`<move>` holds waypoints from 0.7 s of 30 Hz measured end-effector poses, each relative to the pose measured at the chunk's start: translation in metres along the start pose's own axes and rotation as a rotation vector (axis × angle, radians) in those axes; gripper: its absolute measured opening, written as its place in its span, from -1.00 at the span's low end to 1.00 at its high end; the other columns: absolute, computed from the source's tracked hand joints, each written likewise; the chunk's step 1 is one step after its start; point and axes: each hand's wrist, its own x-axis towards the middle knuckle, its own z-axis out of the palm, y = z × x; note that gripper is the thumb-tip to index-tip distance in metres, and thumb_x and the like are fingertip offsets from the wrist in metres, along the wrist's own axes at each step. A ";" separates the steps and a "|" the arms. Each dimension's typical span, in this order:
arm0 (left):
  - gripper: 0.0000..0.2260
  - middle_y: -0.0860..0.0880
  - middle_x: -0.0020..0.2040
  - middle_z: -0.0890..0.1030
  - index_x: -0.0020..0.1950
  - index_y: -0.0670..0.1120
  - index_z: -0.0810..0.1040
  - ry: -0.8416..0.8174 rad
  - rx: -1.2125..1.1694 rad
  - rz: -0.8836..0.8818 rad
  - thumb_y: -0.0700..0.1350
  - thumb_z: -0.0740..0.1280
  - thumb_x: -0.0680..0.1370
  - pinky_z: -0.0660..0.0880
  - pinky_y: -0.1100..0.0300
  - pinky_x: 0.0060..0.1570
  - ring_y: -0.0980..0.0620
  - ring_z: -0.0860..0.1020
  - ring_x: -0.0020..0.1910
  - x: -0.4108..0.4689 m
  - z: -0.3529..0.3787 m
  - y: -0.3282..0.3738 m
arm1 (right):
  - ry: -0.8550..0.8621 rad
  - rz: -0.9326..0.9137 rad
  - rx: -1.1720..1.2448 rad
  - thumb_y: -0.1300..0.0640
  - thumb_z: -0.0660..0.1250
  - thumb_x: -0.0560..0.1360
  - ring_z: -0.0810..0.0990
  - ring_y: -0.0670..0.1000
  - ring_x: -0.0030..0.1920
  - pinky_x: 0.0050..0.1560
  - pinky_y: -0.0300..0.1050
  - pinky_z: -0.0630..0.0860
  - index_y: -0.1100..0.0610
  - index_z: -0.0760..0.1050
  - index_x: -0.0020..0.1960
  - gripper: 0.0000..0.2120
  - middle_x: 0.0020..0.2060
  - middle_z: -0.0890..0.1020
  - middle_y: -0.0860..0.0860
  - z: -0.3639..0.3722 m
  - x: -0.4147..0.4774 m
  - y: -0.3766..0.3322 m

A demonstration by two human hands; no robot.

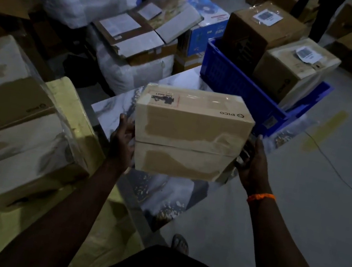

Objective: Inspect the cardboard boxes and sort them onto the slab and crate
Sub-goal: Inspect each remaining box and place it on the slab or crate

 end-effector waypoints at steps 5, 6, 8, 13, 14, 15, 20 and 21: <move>-0.45 -0.29 0.26 0.60 0.47 -0.16 0.45 0.015 0.044 -0.076 0.20 0.13 0.66 0.57 -0.11 0.12 -0.23 0.58 0.24 -0.008 -0.009 -0.031 | 0.034 -0.006 -0.032 -0.22 0.25 0.64 0.64 0.13 0.24 0.17 0.09 0.58 0.03 0.61 0.28 -0.60 0.14 0.73 -0.01 -0.016 -0.004 0.008; -0.48 -0.34 0.22 0.60 0.39 -0.21 0.50 0.022 0.069 -0.091 0.17 0.13 0.68 0.55 -0.14 0.10 -0.29 0.57 0.23 -0.011 -0.014 -0.040 | 0.039 0.014 -0.046 -0.18 0.26 0.65 0.64 0.13 0.23 0.13 0.08 0.58 0.03 0.62 0.24 -0.64 0.10 0.74 -0.02 -0.022 -0.009 0.016; -0.56 -0.22 0.01 0.69 0.15 -0.19 0.62 0.039 0.130 -0.103 0.14 0.16 0.68 0.58 -0.04 -0.04 -0.20 0.65 0.09 -0.018 -0.023 -0.053 | 0.057 0.055 -0.081 -0.10 0.29 0.67 0.65 0.14 0.21 0.11 0.07 0.59 0.02 0.65 0.20 -0.72 0.05 0.75 -0.02 -0.034 -0.019 0.031; -0.49 -0.16 0.05 0.70 0.24 -0.16 0.61 -0.058 0.313 -0.057 0.24 0.22 0.60 0.61 0.08 -0.13 -0.13 0.67 0.01 -0.018 -0.037 -0.054 | 0.051 0.104 -0.210 -0.09 0.32 0.65 0.64 0.13 0.21 0.25 0.14 0.56 -0.07 0.74 0.08 -0.77 0.10 0.74 0.02 -0.058 -0.030 0.047; -0.47 -0.15 0.05 0.69 0.25 -0.18 0.58 -0.073 0.334 -0.049 0.25 0.22 0.59 0.59 0.15 -0.16 -0.09 0.66 -0.03 -0.018 -0.038 -0.050 | 0.041 0.093 -0.243 -0.08 0.32 0.65 0.64 0.12 0.21 0.24 0.12 0.56 -0.04 0.72 0.13 -0.77 0.12 0.73 0.04 -0.058 -0.030 0.043; -0.48 -0.14 0.06 0.69 0.25 -0.18 0.56 -0.076 0.351 -0.044 0.24 0.22 0.60 0.59 0.16 -0.15 -0.08 0.65 -0.03 -0.018 -0.037 -0.045 | 0.038 0.079 -0.270 -0.07 0.33 0.65 0.65 0.11 0.21 0.21 0.10 0.57 0.00 0.70 0.18 -0.76 0.14 0.73 0.05 -0.057 -0.028 0.038; -0.71 0.00 0.09 0.68 0.24 0.01 0.56 -0.070 0.340 0.009 0.14 0.22 0.67 0.63 0.05 -0.07 0.03 0.67 0.06 -0.016 -0.025 -0.015 | 0.028 -0.012 -0.369 -0.15 0.35 0.62 0.67 0.08 0.14 0.16 0.15 0.60 0.02 0.66 0.17 -0.71 0.07 0.74 0.05 -0.039 -0.016 0.008; -0.77 0.07 0.05 0.68 0.20 0.05 0.56 -0.081 0.356 0.028 0.12 0.22 0.67 0.63 0.13 -0.15 0.12 0.68 0.00 -0.014 -0.022 -0.009 | 0.011 -0.017 -0.398 -0.18 0.33 0.62 0.66 0.07 0.14 0.20 0.18 0.57 -0.01 0.63 0.16 -0.72 0.10 0.72 0.06 -0.035 -0.013 0.002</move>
